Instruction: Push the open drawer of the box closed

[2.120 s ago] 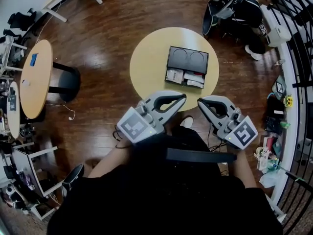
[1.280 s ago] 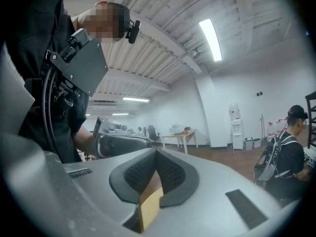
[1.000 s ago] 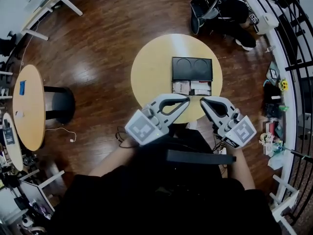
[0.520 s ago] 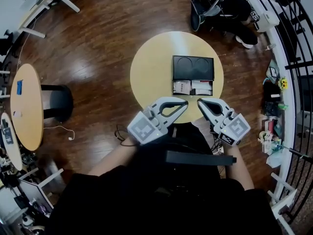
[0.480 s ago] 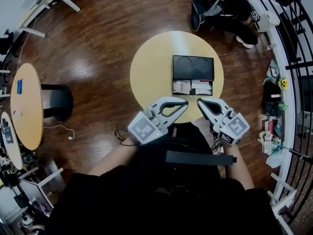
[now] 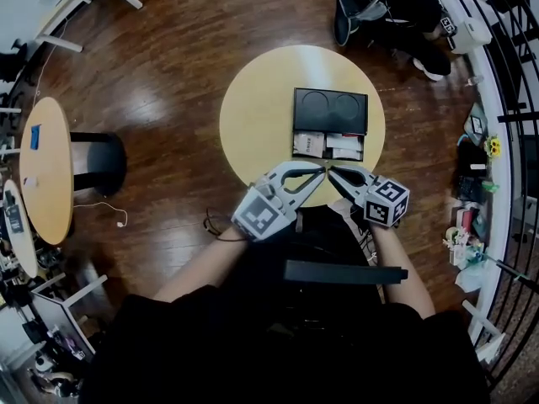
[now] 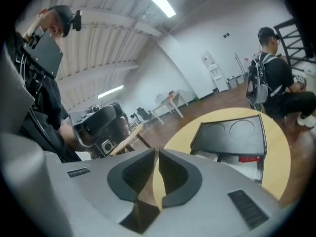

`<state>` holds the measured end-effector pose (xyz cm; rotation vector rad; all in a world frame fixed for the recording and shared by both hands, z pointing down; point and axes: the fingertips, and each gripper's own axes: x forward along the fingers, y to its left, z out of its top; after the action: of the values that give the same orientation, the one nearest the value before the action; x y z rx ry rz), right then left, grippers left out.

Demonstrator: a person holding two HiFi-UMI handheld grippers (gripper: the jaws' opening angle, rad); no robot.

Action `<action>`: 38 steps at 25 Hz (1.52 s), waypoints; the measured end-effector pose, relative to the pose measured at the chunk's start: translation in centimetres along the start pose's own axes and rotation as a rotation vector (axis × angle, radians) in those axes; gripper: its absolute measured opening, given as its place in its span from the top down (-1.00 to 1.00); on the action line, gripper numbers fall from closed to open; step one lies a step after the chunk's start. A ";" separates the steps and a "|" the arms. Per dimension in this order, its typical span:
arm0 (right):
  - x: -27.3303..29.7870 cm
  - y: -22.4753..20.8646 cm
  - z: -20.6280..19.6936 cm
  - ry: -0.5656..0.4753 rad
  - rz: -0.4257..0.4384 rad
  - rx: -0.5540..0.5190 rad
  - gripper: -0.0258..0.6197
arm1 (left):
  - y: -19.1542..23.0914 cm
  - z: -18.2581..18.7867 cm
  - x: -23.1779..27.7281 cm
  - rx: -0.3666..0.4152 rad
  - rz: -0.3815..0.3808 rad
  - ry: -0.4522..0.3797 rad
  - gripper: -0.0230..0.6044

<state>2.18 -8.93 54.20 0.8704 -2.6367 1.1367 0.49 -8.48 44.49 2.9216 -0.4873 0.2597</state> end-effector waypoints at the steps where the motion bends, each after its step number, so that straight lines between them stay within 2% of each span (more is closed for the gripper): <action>1: 0.1 -0.6 -0.5 0.006 0.008 0.040 0.74 | 0.1 -0.3 0.5 0.001 0.010 0.005 0.82; 8: 1.5 -4.8 -5.1 0.101 0.018 0.249 0.66 | 1.5 -3.1 2.6 0.042 0.063 0.058 0.82; 14: 2.7 -7.3 -9.4 0.165 0.002 0.364 0.57 | 2.2 -4.8 3.9 0.028 0.082 0.067 0.82; 25: 3.0 -9.5 -12.8 0.193 -0.010 0.446 0.54 | 1.3 -7.0 4.6 0.057 0.095 0.106 0.82; 38: 3.0 -10.0 -14.5 0.193 -0.046 0.494 0.50 | 0.8 -8.6 4.0 0.015 0.129 0.123 0.82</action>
<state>3.90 -5.58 71.65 0.8335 -2.2013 1.7984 2.74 -8.83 53.71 2.8696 -0.6578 0.4588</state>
